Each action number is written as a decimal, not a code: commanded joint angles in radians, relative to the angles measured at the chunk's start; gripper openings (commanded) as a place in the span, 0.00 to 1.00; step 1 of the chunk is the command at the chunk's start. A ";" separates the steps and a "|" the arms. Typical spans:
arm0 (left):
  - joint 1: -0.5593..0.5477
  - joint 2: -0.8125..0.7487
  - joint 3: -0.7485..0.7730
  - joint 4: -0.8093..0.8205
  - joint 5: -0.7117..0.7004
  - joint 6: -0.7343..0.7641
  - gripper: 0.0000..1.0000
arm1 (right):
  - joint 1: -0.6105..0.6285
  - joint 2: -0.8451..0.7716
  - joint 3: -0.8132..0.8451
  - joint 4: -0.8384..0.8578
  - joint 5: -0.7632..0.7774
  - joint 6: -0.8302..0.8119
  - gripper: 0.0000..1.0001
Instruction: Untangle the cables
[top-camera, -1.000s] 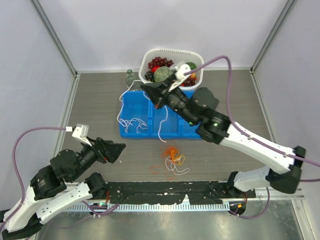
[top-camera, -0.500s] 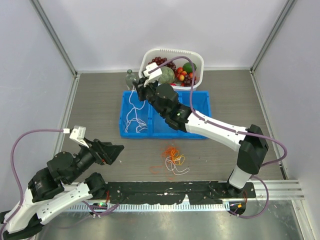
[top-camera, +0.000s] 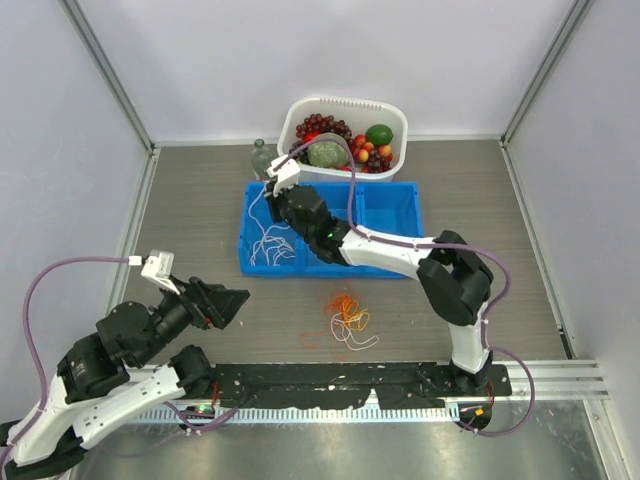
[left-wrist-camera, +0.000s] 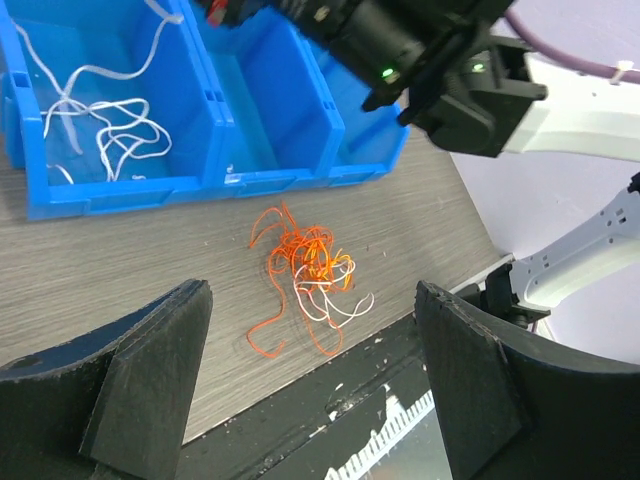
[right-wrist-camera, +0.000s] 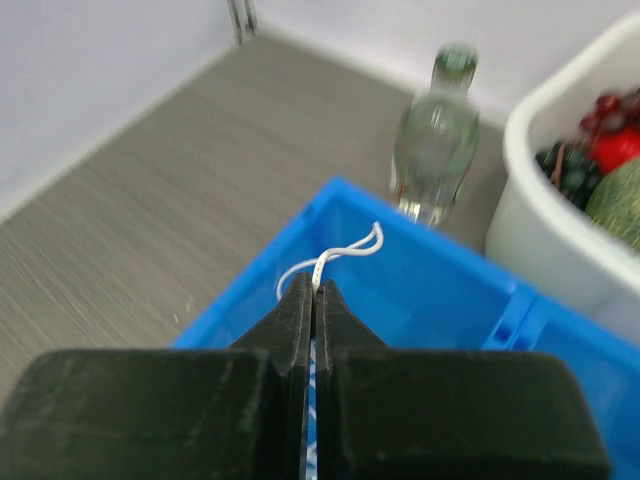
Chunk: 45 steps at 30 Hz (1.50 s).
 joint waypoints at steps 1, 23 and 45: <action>0.003 0.033 -0.004 0.026 0.009 -0.019 0.87 | -0.002 0.031 0.008 -0.008 0.016 0.079 0.01; 0.005 0.355 -0.159 0.222 0.092 -0.057 0.84 | -0.005 -0.594 -0.439 -0.395 -0.084 0.272 0.55; 0.001 1.133 -0.217 0.766 0.311 -0.112 0.56 | 0.030 -1.155 -1.183 -0.165 -0.298 0.691 0.39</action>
